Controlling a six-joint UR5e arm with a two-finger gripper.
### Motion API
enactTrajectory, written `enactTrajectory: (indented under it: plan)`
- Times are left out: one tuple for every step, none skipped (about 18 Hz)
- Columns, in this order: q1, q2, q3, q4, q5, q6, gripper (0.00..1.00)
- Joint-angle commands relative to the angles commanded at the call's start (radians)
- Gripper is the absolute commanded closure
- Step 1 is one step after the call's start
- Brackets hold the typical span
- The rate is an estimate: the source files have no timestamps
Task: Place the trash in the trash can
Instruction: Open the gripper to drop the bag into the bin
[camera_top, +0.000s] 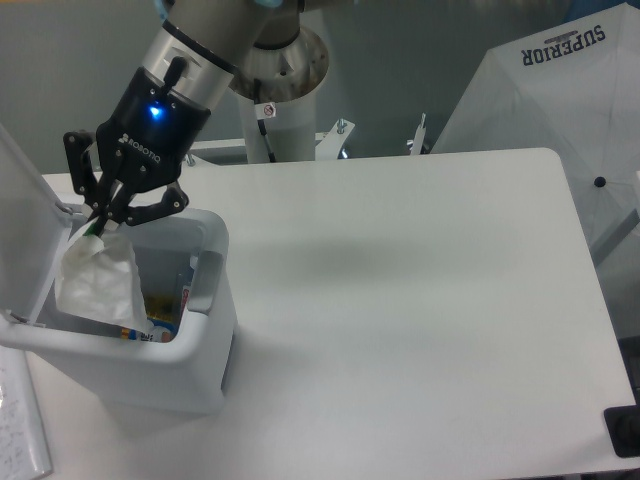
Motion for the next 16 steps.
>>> enactTrajectory:
  plan:
    - [0.000,0.000,-0.015,0.002,0.000,0.020,0.38]
    - [0.002,0.002,-0.028,0.002,0.000,0.048,0.20]
    - [0.002,0.003,-0.040,0.002,0.000,0.077,0.04]
    - [0.002,0.005,-0.046,0.000,0.000,0.097,0.01]
    - [0.002,0.006,-0.049,0.000,0.000,0.101,0.01]
    - [0.003,0.006,-0.048,0.000,0.000,0.101,0.00]
    - [0.005,0.006,-0.046,0.000,0.000,0.101,0.00]
    - [0.006,0.008,-0.043,0.000,0.000,0.097,0.00]
    - [0.009,0.011,-0.040,0.000,0.000,0.094,0.00]
    - [0.011,0.020,-0.039,0.000,0.000,0.092,0.00]
    - [0.012,0.026,-0.039,0.000,0.000,0.094,0.00]
    - [0.018,0.029,-0.039,0.000,0.000,0.100,0.00]
    - [0.035,0.028,-0.035,0.000,0.000,0.103,0.00]
    - [0.066,0.026,-0.032,0.002,0.000,0.105,0.00]
    - [0.092,0.018,-0.023,0.005,0.002,0.115,0.00]
    - [0.113,0.009,-0.011,0.006,0.006,0.141,0.00]
